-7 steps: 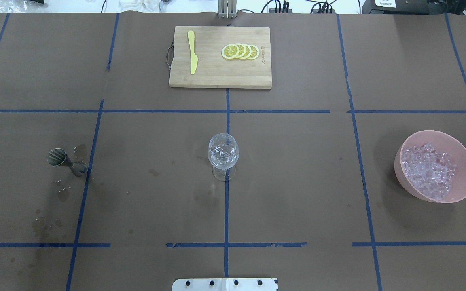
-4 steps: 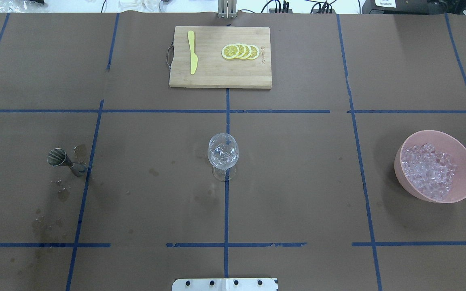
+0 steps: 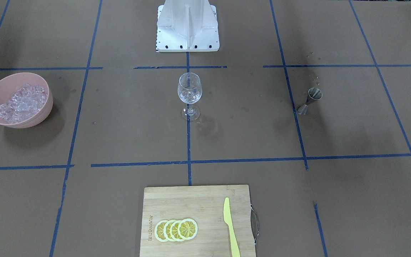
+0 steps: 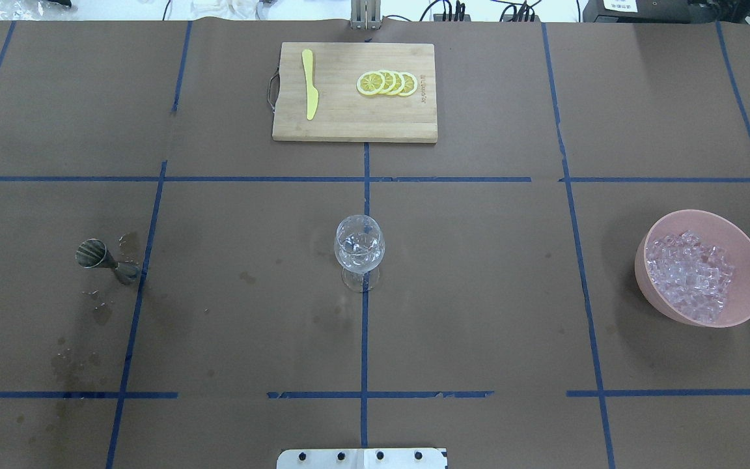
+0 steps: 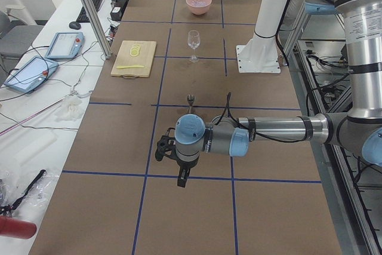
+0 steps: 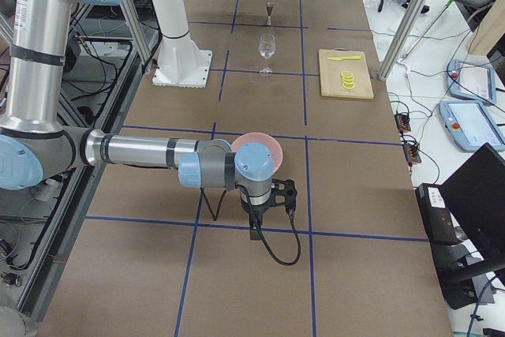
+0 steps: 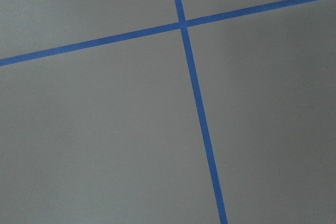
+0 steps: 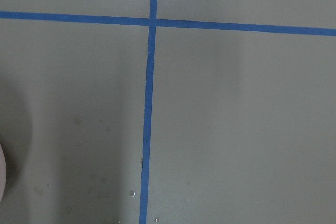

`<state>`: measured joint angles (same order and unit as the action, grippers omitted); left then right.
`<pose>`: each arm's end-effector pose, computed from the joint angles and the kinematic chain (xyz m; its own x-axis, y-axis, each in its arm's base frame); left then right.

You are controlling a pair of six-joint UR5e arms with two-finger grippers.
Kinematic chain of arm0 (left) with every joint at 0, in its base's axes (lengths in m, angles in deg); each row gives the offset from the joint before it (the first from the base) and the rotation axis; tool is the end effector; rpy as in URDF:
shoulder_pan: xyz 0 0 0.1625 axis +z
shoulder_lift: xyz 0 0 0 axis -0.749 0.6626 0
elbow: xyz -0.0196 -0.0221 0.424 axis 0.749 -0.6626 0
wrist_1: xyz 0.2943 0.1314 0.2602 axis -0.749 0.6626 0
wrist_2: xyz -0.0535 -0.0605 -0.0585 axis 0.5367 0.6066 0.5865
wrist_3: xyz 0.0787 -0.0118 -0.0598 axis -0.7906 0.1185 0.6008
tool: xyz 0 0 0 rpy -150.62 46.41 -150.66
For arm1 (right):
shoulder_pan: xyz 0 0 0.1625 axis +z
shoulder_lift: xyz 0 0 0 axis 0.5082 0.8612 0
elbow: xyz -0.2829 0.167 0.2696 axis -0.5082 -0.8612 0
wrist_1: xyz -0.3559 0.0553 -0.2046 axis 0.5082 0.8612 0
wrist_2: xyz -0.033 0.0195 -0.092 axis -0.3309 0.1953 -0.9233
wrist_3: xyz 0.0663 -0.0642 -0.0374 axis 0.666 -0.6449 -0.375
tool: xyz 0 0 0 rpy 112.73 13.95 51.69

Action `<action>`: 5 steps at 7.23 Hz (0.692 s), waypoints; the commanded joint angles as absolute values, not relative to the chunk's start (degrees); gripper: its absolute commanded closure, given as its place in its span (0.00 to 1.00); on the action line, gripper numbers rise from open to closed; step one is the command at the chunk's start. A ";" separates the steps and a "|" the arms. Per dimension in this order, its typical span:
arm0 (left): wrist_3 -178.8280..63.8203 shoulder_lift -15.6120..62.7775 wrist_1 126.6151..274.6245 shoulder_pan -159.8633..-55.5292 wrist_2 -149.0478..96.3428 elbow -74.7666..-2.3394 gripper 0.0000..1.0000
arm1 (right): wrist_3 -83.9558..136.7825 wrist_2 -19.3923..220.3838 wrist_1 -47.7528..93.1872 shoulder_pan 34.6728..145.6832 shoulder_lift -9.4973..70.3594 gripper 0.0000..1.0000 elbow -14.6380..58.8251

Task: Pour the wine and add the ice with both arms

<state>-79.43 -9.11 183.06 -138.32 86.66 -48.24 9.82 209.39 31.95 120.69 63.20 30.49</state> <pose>-0.0622 -0.4026 0.6528 0.7065 0.2029 -0.6780 -0.0925 0.9763 0.1957 0.0677 -0.4026 0.6552 0.7442 -0.0318 0.6672 -0.0012 0.9988 0.0490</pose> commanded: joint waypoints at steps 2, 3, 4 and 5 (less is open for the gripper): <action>-79.44 -9.02 183.13 -138.32 86.41 -48.31 0.00 | 9.82 209.57 31.93 120.63 63.19 0.00 30.52; -79.44 -9.02 183.13 -138.41 86.41 -48.31 0.00 | 9.82 209.57 32.01 120.63 63.28 0.00 30.44; -79.44 -8.93 183.22 -138.41 86.41 -48.31 0.00 | 9.82 209.57 32.02 120.63 63.37 0.00 30.35; -79.44 -8.93 183.13 -138.33 86.41 -48.31 0.00 | 9.82 209.57 32.10 120.63 63.54 0.00 30.35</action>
<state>-79.44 -8.96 183.16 -138.38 86.41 -48.30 9.82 209.57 32.03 120.64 63.37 30.40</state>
